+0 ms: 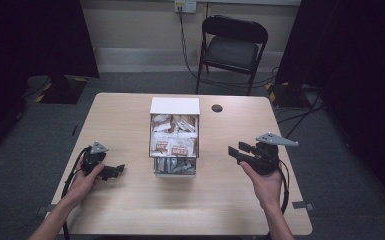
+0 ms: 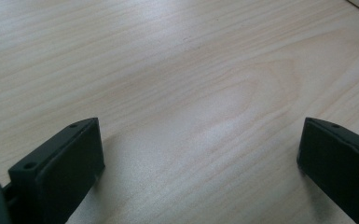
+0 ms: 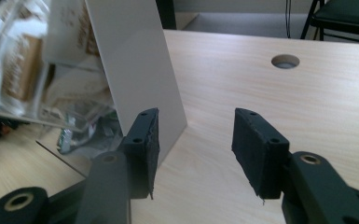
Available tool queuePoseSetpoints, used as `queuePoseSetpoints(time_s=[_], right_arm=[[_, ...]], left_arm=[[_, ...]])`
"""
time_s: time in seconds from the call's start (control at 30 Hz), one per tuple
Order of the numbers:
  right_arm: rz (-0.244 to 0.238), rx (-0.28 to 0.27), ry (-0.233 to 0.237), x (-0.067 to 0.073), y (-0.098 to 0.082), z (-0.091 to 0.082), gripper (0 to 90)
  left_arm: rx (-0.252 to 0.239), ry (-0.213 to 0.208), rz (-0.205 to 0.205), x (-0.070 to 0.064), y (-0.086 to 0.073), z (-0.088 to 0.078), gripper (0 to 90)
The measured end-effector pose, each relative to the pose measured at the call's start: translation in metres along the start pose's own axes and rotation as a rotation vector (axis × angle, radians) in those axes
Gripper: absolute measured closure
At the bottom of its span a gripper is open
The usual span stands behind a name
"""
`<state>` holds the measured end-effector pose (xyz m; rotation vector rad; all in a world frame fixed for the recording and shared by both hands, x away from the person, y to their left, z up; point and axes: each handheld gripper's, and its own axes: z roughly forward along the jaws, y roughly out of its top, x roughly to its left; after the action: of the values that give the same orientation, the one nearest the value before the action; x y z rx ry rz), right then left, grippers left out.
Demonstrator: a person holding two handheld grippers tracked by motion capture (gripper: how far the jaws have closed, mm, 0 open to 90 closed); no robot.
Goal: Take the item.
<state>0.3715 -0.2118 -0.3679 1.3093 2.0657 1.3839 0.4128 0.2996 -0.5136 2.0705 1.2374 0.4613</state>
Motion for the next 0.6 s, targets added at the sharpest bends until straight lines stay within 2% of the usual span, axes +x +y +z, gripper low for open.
queuePoseSetpoints(time_s=[0.07,0.3,0.43,0.6], right_arm=[[0.016,-0.022,0.030,0.000,0.004,-0.002,51.3],[-0.013,-0.018,0.040,0.007,0.018,-0.006,52.8],[-0.015,-0.051,0.068,0.012,0.025,-0.010,54.2],[-0.026,-0.096,0.075,0.014,0.034,-0.019,56.0]], left_arm=[[0.000,-0.001,0.001,0.000,0.000,0.000,0.0],[0.000,-0.001,0.001,0.000,0.000,0.000,0.0],[0.000,-0.001,0.000,0.000,0.000,0.000,0.0],[0.000,-0.001,0.001,0.000,0.000,0.000,0.0]])
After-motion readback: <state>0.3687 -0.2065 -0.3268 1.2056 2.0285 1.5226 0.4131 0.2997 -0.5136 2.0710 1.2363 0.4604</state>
